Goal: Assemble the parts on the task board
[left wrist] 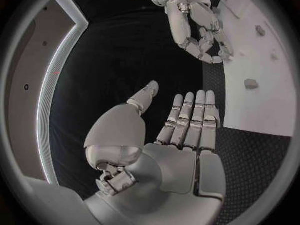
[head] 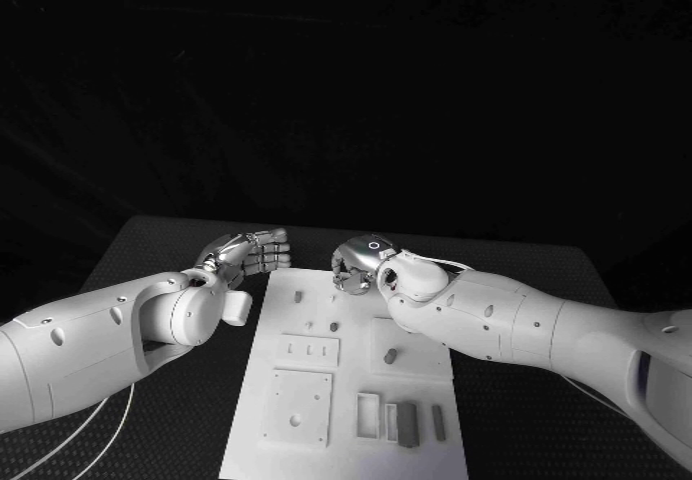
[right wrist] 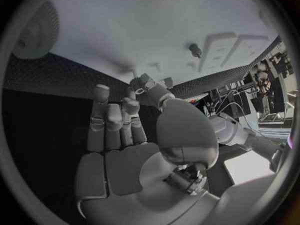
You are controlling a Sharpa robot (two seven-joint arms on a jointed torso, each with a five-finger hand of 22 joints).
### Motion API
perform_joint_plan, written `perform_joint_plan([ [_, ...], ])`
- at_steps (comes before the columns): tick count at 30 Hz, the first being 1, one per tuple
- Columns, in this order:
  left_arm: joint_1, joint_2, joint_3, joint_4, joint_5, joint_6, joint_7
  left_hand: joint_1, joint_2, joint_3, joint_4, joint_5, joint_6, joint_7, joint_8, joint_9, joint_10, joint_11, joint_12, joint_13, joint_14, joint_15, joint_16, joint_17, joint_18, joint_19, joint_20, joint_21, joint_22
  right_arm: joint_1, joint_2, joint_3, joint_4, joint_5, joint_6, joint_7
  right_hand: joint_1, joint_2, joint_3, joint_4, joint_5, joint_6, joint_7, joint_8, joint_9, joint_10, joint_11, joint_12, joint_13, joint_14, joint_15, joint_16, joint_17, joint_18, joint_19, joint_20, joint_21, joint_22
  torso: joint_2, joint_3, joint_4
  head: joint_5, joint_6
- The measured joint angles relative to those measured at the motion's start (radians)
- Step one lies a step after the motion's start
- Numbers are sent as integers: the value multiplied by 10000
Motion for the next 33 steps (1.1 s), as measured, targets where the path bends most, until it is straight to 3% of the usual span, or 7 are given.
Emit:
perform_joint_plan([
  [33, 2, 48, 1, -26, 3, 1, -24, 0, 0, 23, -22, 0, 0, 0, -38, -11, 0, 0, 0, 2, 0, 0, 0, -7, 0, 0, 0, 0, -7, -72, 35, -41, -17, 56, 59, -175, -52, -52, -2, 0, 0, 24, 24, -19, 25, 71, -1, 0, -7, 28, 37, -1, -27, 0, -1, 2, 0, -3, -1, 0, -21, 97, -159],
])
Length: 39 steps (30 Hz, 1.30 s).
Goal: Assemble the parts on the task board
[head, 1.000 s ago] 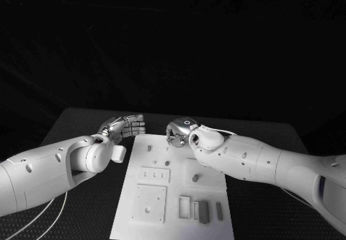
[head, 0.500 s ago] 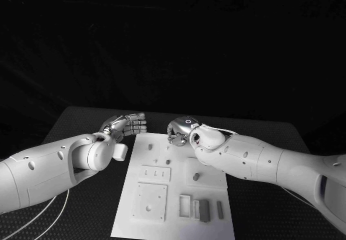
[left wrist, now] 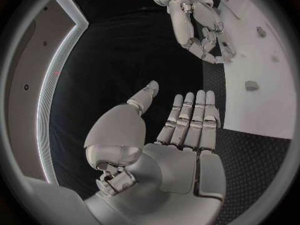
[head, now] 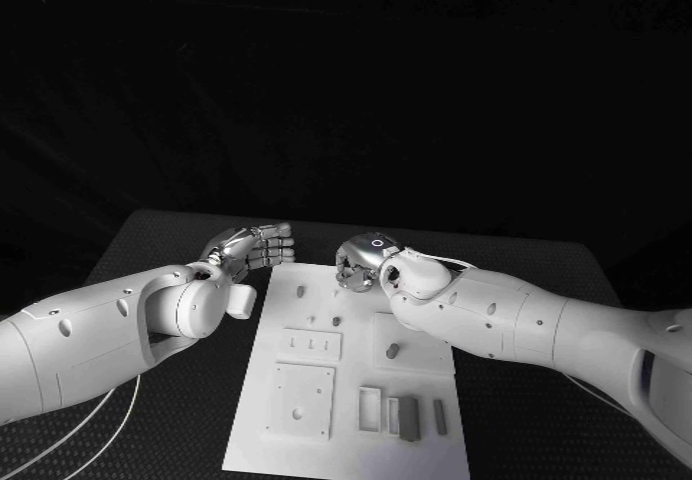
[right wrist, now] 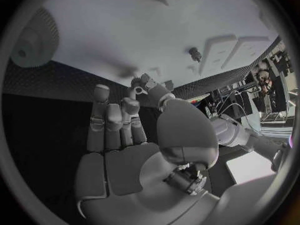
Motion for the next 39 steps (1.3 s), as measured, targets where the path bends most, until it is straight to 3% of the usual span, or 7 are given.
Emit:
perform_joint_plan([
  [11, 0, 23, 0, -20, 1, 2, -6, 0, 0, 0, 0, 0, 0, 0, 0, -8, 0, 0, 0, 0, 0, 0, 0, -9, 0, 0, 0, -40, 0, -14, 56, -9, -12, 7, -52, -81, 0, 0, -1, 0, 0, -3, 6, -28, 8, 0, 0, 0, -11, 56, -21, 0, -23, -1, 33, -33, 0, -1, 2, 3, -1, -1, -13],
  [14, 0, 26, 0, -23, 1, 3, -7, 0, 0, 0, 1, 0, 0, 0, 0, -8, 0, 0, 0, 0, 0, 0, 0, -9, 1, 0, 0, -40, 0, -18, 75, -12, -17, 23, -65, -102, -52, -52, -1, 0, 0, -81, 86, -30, 8, 0, 0, 0, -23, 56, -20, 0, -45, 0, 37, -37, 0, -1, -2, 2, -1, -1, -15],
  [19, 0, 27, 0, -24, 1, 3, -11, 0, 0, -1, 1, 0, 0, 0, 0, -8, 0, 0, 0, 1, 0, 0, 0, -8, 0, 0, 0, -40, 1, -27, 100, -19, -32, 67, -66, -108, 20, -227, 74, 14, 2, -247, 252, -300, -74, 32, 41, 0, -51, 42, -5, 0, -99, -1, 37, -37, 0, -1, -6, -1, -1, 5, -16],
  [21, 0, 27, 1, -24, 1, 3, -12, 0, 0, -1, 1, 0, 0, 0, 0, -8, 0, 0, 0, 1, 0, 0, 0, -8, 0, 0, 0, -40, 1, -31, 107, -28, -32, 81, -62, -107, 69, -275, 86, 3, 2, -375, 241, -445, -130, -19, 166, -53, -71, -24, 60, 0, -115, -1, 36, -36, 0, -1, -6, -2, -1, 6, -12],
  [26, 0, 23, 1, -24, 2, 3, -16, 0, 0, -1, 1, 0, 0, 0, 0, -7, 0, 0, -38, 1, 0, 0, 0, -8, 0, 0, 0, -40, 1, -43, 108, -41, -34, 114, -58, -97, 55, -367, 86, 3, 3, -560, 257, -647, -207, -127, 271, -80, -86, -106, 146, 0, -140, -4, 36, -36, 0, -2, -7, -5, -4, 7, -10],
  [39, 0, 20, 1, -30, 2, 3, -26, 0, 0, -1, 1, 0, 0, 0, 0, -6, 0, 0, -38, 1, 0, 0, 0, -16, 0, 0, 0, -40, 2, -53, 38, -47, 17, 244, -119, -93, 55, -445, 85, 4, 3, -744, 237, -827, -290, -157, 372, -89, -95, -116, 269, 32, -177, -11, -2, 1, 0, -3, -5, -2, -7, 13, 1],
])
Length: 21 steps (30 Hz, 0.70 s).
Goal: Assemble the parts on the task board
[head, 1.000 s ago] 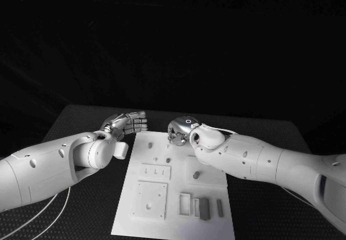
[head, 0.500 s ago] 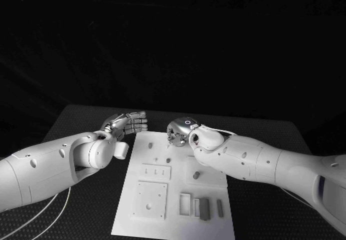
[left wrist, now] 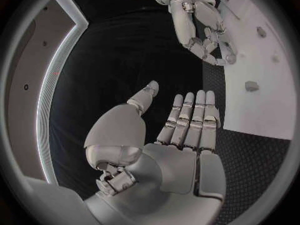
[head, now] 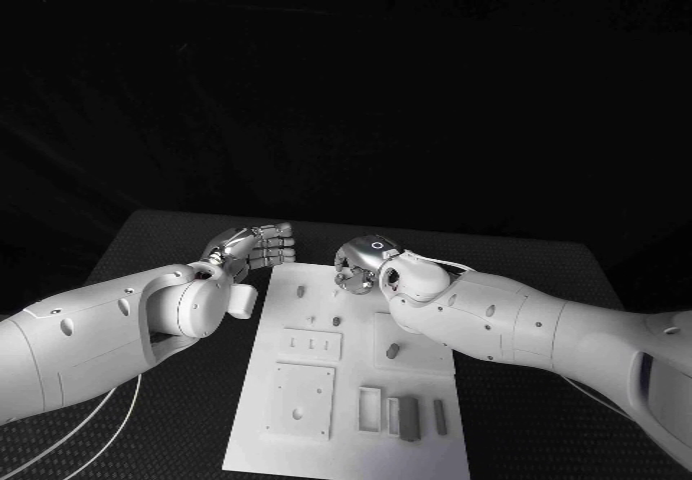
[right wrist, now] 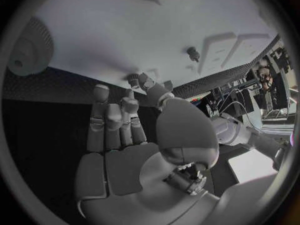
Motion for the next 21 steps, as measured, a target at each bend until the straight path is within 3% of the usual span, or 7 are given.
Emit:
perform_joint_plan([
  [4, 0, -6, 0, -8, 0, 1, -2, 0, 0, 0, 0, 0, 0, 0, 0, 0, 0, 0, 0, 0, 0, 0, 0, 0, 0, 0, 0, 0, 0, 0, -151, 0, 178, 45, -61, -17, -11, -96, 0, 0, 0, -220, 96, -132, -72, -26, 59, 0, -2, -21, 46, 11, -21, -74, 0, 0, 0, 0, 1, 7, -6, -14, 17],
  [9, 1, -28, 0, -8, 0, 3, -2, 0, 0, 0, 0, 0, 0, 0, 0, 0, 0, 0, 0, 0, 0, 0, 0, 1, -1, 0, 0, 0, 0, 1, -607, 10, 753, 102, -138, -27, -120, -200, 26, 27, 0, -297, 146, -148, -107, -41, 112, 0, -9, 15, 83, 10, -34, -89, 0, 0, 0, 0, 7, 8, -14, -27, 54],
  [13, 1, -77, 0, 31, 1, 4, -2, 0, 0, 0, 0, 0, 0, 0, 0, 1, 0, 0, 0, 0, 0, 0, 0, 1, -1, 0, 0, 0, 0, 1, -1208, 176, 1398, 172, -213, -28, -119, -198, 26, 26, 0, -320, 168, -148, -107, -41, 113, 0, -9, 14, 83, 10, -38, -138, 0, 0, 0, 0, 9, 8, -19, -93, 104],
  [17, 1, -195, 0, 76, 1, 114, 32, 0, 0, -28, -28, 0, 5, 5, 0, -8, 22, 23, 0, 0, 0, 0, 0, -6, -1, 0, 0, 0, -2, 79, -1800, 350, 1888, 261, -233, -5, -119, -224, 54, 54, 0, -330, 179, -148, -107, -41, 113, 0, -9, 7, 90, 10, -49, -60, 0, 0, 0, 0, 15, 8, -45, -126, 171],
  [21, 2, -276, 0, 165, -28, 391, 115, 0, 0, -28, -28, 0, 65, 9, 0, -8, 41, 41, 0, 0, 0, 0, -40, -13, -2, 0, 0, 0, -10, 188, -2378, 384, 2194, 339, -211, 45, -172, -384, 80, 81, 0, -333, 180, -226, -149, -77, 148, 1, -23, -39, 136, 10, -86, -2, -1, 1, 0, -1, 29, 8, -95, -139, 248],
])
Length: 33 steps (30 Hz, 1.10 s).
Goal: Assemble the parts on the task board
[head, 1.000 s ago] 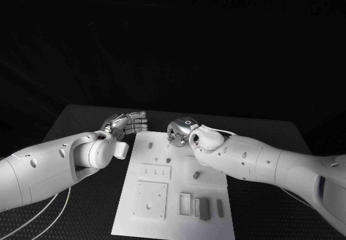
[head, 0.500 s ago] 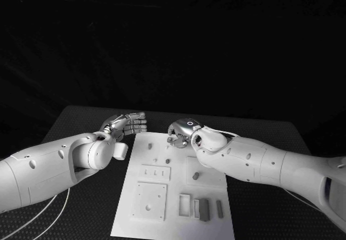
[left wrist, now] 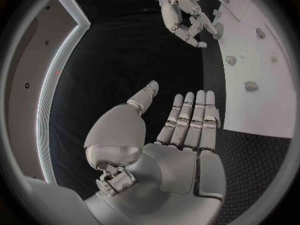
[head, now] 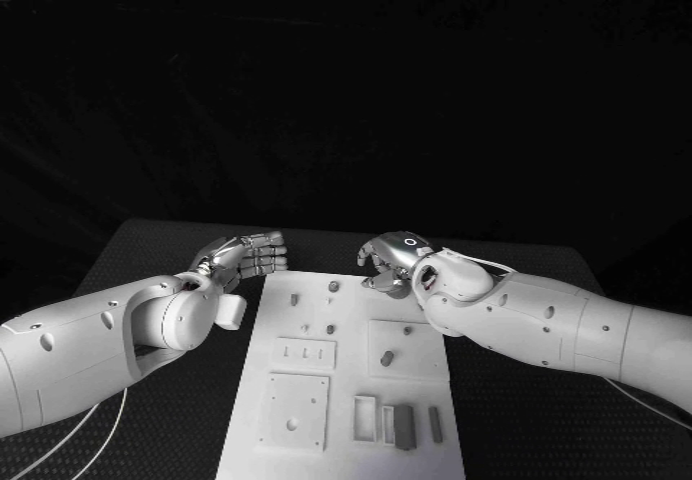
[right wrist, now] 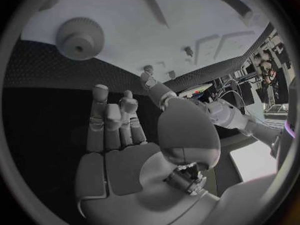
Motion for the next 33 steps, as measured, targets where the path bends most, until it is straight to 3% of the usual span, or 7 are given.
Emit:
perform_joint_plan([
  [5, 0, -35, 0, 37, -28, 263, 97, 0, 0, 0, 0, 0, 0, 0, 0, 0, 37, -37, 0, 0, 0, 0, 0, 0, 0, 0, 0, 0, 0, 57, -560, 0, 170, 179, 81, 166, -29, -29, 15, 15, 0, -29, 27, 0, -8, 0, -1, 0, -11, -5, 5, -1, -12, 3, -35, 35, 0, 0, 16, 1, -44, 18, 41],
  [14, 0, -171, 0, 34, -92, 497, 183, 0, 0, 0, 0, 0, 0, 0, 0, 1, 37, -37, 0, 0, 0, 0, 0, -9, -2, 0, 0, -38, 1, 60, -1099, -4, 435, 503, 333, 476, -71, -149, 71, 72, 0, -71, 35, 0, -23, -36, 35, 0, -10, -38, 37, -1, -28, 4, -36, 36, -39, 0, 16, 12, -30, -7, 36],
  [18, 0, -171, 0, 42, -109, 542, 202, 0, 0, 0, 0, 0, 0, 0, 0, 1, 37, -37, 0, 0, 0, 0, 0, -9, -2, 0, 0, -38, 1, 58, -1086, -5, 210, 664, 498, 569, -181, -298, 164, 164, 0, -223, 41, -156, -94, -108, 104, 0, -10, -89, 89, -1, -53, 3, -74, 74, -39, 0, 16, 9, -27, -13, 32],
  [19, 0, -172, 0, 44, -113, 553, 205, 0, 0, 0, 0, 0, 0, 0, 0, 1, 37, -37, 0, 0, 0, 0, 0, -9, -2, 0, 0, -38, 1, 58, -1071, -5, 140, 704, 529, 595, -157, -316, 196, 197, 0, -403, 148, -182, -114, -109, 106, 0, -10, -89, 89, -2, -53, -1, -74, 74, -39, 0, 16, 6, -28, -14, 35],
  [24, 0, -160, 0, 48, -123, 587, 213, 0, 0, 24, -24, 0, -1, 0, 0, 1, 36, -37, 0, 0, 0, 0, 0, -9, -2, 0, 0, -38, 2, 47, -924, -5, -387, 962, 672, 801, -157, -316, 263, 264, 0, -480, 163, -254, -156, -144, 141, 0, -10, -124, 125, 5, -67, -16, -76, 76, -39, 0, 22, 6, -41, -26, 50],
  [33, 0, -163, 0, 39, -132, 633, 221, 0, 0, 25, -24, 0, -1, 0, 0, -5, 36, -37, 0, 0, 0, 0, 0, -19, -2, 0, 0, -38, 2, -39, -756, -7, -801, 1203, 873, 1022, -157, -316, 290, 291, 0, -563, 203, -254, -176, -180, 177, 0, -9, -131, 132, 37, -76, -72, -89, 89, -39, 0, 22, 0, -35, -42, 34],
])
